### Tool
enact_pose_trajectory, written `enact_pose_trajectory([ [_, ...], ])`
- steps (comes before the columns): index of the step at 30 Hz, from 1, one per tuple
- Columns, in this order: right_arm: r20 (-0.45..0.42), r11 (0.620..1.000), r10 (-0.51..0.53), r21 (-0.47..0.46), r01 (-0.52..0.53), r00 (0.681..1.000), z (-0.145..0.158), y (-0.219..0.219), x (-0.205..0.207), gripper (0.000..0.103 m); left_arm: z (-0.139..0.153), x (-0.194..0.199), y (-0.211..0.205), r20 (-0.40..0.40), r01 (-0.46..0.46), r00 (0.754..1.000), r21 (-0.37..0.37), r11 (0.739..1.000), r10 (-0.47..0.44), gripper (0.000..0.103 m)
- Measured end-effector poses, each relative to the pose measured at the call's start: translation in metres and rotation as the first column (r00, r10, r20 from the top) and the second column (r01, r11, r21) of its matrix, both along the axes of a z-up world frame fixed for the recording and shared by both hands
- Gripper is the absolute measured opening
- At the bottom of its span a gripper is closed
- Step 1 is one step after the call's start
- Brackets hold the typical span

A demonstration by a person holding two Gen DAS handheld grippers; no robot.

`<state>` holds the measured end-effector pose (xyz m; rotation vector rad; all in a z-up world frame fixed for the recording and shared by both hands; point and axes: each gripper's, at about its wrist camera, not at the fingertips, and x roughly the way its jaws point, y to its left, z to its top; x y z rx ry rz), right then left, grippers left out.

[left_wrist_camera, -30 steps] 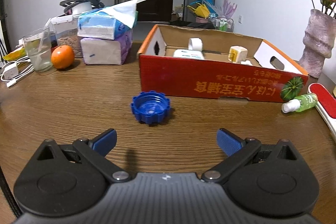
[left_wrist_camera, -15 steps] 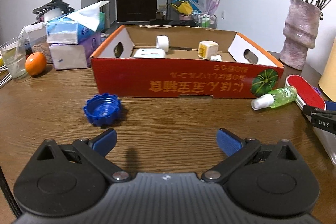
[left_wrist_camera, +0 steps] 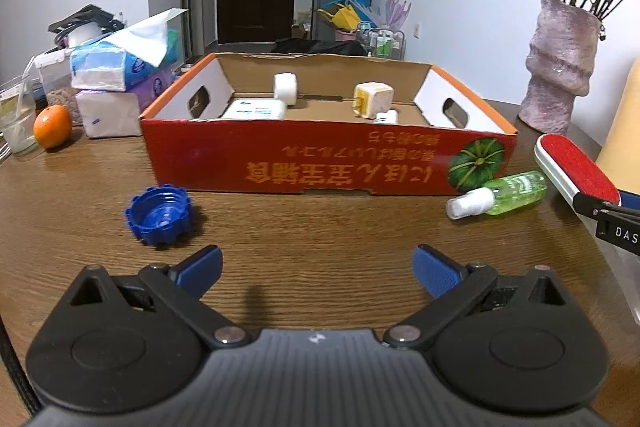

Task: Organize rigid objects
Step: 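Close the left tool on the purple bottle cap while the right tool holds the lint roller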

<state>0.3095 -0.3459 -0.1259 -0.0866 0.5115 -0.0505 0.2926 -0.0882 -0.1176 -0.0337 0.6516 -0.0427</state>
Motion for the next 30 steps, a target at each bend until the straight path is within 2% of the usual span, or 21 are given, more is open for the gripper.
enact_pose_trajectory([
  [14,0.045,0.999,-0.002,0.048,-0.001,0.999,0.008,-0.050,-0.018,0.054,0.009,0.007,-0.071,0.026,0.048,0.999,-0.015,0.999,-0.047,0.103],
  [30,0.070,0.998,-0.009,0.070,0.004,0.998,0.011,-0.098,-0.024,0.054,0.004,0.015,-0.151,0.033,0.106,0.994,0.006,0.994,-0.107,0.103],
])
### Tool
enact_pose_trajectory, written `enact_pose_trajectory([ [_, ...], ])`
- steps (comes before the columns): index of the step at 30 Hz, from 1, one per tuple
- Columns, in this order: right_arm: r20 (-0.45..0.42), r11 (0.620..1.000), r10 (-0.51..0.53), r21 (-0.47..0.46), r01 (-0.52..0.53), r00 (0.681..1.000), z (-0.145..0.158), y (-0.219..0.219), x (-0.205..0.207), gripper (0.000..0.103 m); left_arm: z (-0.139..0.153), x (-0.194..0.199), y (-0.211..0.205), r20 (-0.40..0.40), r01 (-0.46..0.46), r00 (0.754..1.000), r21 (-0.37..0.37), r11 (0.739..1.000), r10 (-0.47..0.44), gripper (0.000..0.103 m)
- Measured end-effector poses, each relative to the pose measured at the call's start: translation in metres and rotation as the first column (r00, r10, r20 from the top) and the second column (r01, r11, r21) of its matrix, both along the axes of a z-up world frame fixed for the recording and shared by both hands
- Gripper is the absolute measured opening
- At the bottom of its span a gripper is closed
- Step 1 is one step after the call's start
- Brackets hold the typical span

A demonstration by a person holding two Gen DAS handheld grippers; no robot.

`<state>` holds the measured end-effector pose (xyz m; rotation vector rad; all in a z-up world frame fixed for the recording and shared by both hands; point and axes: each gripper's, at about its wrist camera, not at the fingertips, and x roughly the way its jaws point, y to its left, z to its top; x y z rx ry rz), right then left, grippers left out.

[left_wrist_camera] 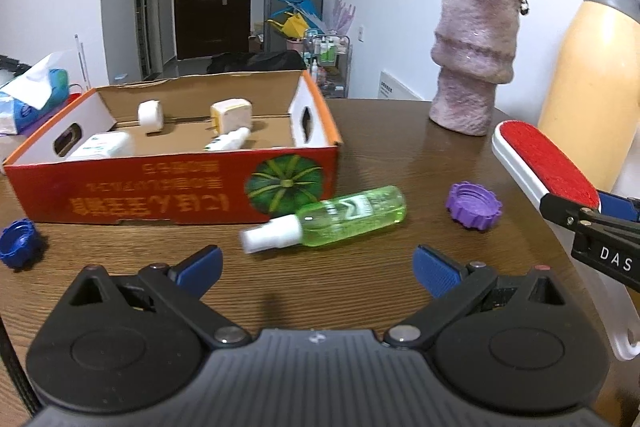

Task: Organize rigid objects
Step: 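Close the left tool on the purple bottle cap while the right tool holds the lint roller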

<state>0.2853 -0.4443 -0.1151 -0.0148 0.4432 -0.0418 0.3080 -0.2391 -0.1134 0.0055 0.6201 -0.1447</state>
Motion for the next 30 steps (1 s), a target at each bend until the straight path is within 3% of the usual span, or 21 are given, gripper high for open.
enact_pose_trajectory([
  [30,-0.006,1.000,-0.011,0.026,0.012,1.000,-0.009,-0.056,0.014,0.054,-0.020,0.049,-0.119,0.006,0.100,0.995,0.122,0.987,-0.102,0.103],
])
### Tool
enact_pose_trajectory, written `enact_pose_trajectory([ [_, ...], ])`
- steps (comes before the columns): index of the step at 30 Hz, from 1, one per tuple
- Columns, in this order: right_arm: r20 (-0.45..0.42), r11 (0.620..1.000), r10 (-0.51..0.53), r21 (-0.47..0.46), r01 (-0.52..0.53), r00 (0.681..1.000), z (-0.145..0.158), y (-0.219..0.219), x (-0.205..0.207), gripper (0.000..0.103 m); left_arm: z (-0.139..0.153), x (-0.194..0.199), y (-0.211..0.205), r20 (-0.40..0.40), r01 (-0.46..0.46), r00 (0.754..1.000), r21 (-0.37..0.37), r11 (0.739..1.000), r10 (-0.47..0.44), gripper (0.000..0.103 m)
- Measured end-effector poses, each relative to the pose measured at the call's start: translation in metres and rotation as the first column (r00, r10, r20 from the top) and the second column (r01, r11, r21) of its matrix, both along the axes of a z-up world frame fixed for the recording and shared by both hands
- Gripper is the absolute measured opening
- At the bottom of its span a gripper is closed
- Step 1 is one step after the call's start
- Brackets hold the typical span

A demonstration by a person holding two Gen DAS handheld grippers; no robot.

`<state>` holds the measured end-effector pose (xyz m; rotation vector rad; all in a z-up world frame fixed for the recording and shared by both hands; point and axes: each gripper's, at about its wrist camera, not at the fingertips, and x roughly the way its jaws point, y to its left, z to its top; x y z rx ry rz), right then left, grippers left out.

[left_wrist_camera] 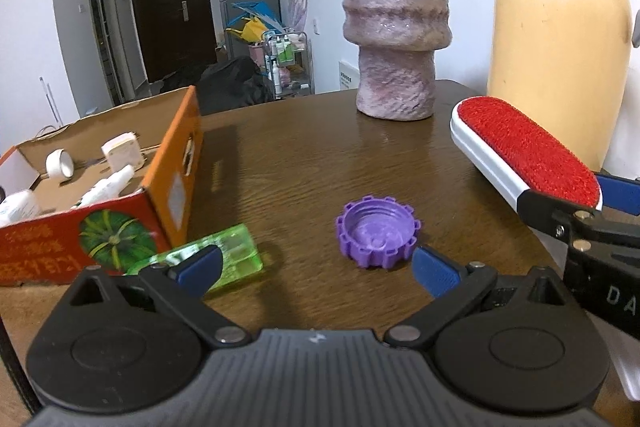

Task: Organize rigid objects
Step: 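Close the left tool on the purple bottle cap while the right tool holds the lint roller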

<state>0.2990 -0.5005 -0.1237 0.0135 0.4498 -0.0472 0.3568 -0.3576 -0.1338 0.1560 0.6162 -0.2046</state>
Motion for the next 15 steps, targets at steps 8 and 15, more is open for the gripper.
enact_pose_trajectory([
  [8,-0.004,1.000,0.004,0.001,-0.004,1.000,-0.004,-0.008,0.007,0.054,-0.006,0.020,-0.017,-0.004,0.033,0.999,0.026,0.999,-0.033,0.103],
  [15,-0.004,1.000,0.012,0.002,-0.012,1.000,-0.006,-0.009,0.011,0.054,-0.009,0.031,-0.026,-0.012,0.065,0.998,0.033,0.997,-0.065,0.090],
])
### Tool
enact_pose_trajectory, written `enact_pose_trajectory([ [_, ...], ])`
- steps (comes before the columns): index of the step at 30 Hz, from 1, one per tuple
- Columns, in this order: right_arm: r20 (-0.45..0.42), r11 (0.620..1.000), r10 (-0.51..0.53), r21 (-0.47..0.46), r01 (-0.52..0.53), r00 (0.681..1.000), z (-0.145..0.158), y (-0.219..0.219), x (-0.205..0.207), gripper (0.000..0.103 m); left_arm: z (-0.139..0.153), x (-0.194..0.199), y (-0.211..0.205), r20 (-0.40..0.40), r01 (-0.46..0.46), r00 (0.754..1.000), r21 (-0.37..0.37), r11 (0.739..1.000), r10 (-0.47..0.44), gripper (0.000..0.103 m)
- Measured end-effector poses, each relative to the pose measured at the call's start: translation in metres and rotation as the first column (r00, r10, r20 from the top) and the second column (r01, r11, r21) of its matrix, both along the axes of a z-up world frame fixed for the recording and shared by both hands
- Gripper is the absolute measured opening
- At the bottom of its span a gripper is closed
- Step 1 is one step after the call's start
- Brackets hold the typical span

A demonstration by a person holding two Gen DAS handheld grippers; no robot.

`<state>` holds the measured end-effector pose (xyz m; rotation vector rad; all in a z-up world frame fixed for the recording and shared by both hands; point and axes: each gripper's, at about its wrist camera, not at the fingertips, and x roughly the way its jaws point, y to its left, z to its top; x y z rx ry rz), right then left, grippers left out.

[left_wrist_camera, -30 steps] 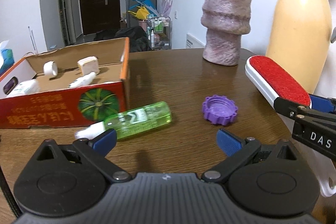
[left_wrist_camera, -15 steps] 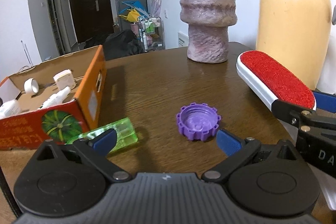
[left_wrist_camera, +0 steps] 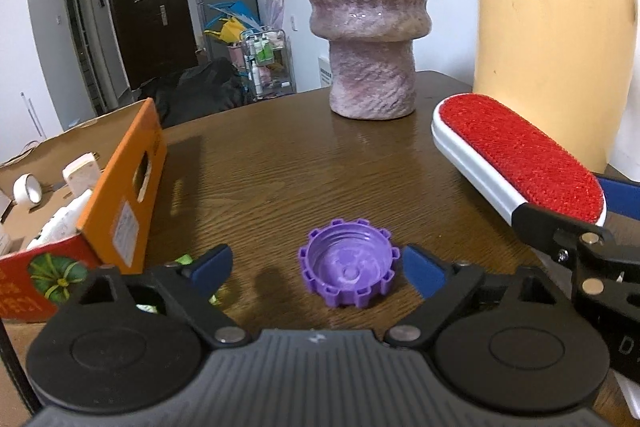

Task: Organize rigid objects
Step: 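Close the left tool on the purple bottle cap while the right tool holds the lint roller, then carry the purple cap with the left tool while the right tool carries the lint roller to the box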

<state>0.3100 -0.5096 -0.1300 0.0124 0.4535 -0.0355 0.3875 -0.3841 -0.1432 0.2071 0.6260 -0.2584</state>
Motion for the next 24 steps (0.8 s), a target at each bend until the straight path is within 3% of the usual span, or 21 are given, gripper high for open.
enact_pose_trajectory([
  [8,-0.002,1.000,0.003,0.006,-0.003,1.000,-0.001,-0.002,0.001,0.054,-0.007,0.014,-0.005,-0.059,0.049,0.997,-0.027,0.998,-0.050,0.066],
  [10,-0.002,1.000,0.003,0.012,-0.003,1.000,-0.001,-0.003,0.001,0.054,-0.006,0.014,-0.005,-0.063,0.062,0.996,-0.041,0.997,-0.065,0.055],
  [24,0.038,1.000,0.007,0.021,-0.008,0.999,0.002,-0.002,-0.010,0.054,0.003,-0.008,0.006,-0.002,0.042,0.999,-0.038,0.998,-0.042,0.056],
])
